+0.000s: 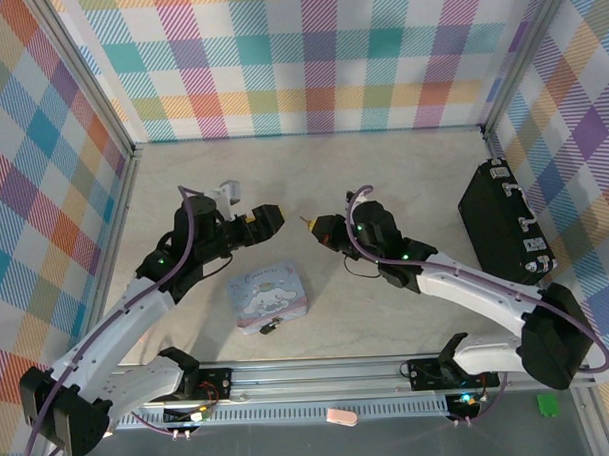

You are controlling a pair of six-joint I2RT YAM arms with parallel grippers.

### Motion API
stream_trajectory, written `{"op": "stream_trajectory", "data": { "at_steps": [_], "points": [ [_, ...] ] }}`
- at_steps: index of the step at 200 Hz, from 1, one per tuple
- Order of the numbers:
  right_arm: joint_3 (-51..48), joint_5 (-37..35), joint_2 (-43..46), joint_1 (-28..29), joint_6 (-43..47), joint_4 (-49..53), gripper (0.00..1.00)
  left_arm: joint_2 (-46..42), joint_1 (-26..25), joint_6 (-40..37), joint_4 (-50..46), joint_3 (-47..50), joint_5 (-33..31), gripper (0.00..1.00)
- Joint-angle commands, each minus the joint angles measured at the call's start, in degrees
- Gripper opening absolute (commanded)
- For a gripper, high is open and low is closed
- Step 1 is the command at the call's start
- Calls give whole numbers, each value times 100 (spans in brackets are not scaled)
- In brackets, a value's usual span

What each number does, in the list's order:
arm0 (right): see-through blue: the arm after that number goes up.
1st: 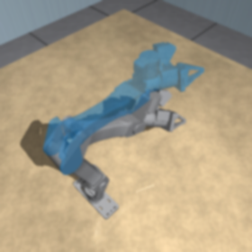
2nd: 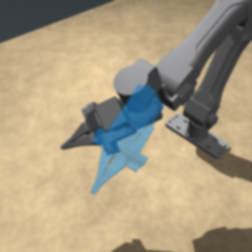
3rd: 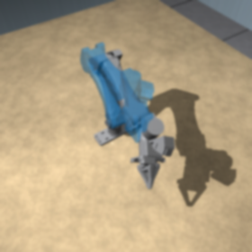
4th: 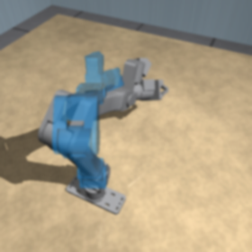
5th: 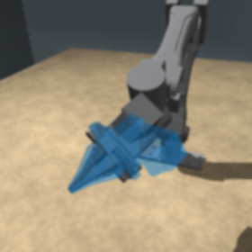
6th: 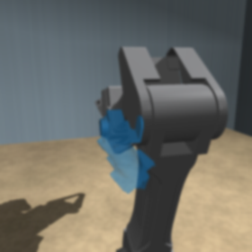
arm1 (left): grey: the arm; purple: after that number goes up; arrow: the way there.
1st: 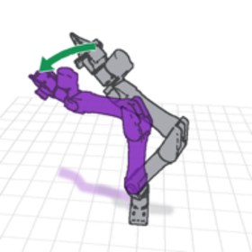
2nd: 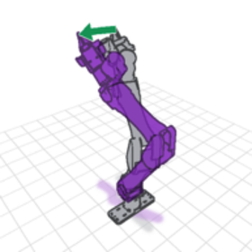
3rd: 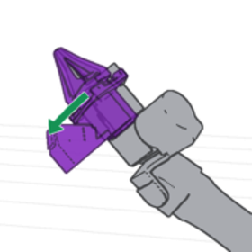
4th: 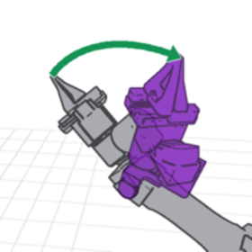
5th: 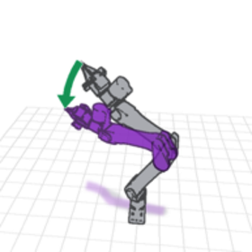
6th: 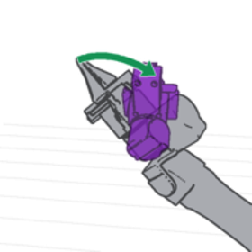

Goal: Unlock a padlock with a key

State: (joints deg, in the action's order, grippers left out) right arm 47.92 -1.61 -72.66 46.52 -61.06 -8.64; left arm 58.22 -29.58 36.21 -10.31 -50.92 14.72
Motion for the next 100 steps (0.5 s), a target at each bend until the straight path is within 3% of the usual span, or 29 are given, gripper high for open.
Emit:
{"op": "stream_trajectory", "data": {
  "at_steps": [1,60,100],
  "points": [
    [340,397,-220,6,-153,-708,0,287,-128,106,603,-148,-162,91],
    [343,670,-529,6,-345,-940,0,805,-250,87,588,-314,-123,77],
    [326,662,-538,6,-345,-939,0,835,-250,39,449,-313,-163,59]
  ]
}}
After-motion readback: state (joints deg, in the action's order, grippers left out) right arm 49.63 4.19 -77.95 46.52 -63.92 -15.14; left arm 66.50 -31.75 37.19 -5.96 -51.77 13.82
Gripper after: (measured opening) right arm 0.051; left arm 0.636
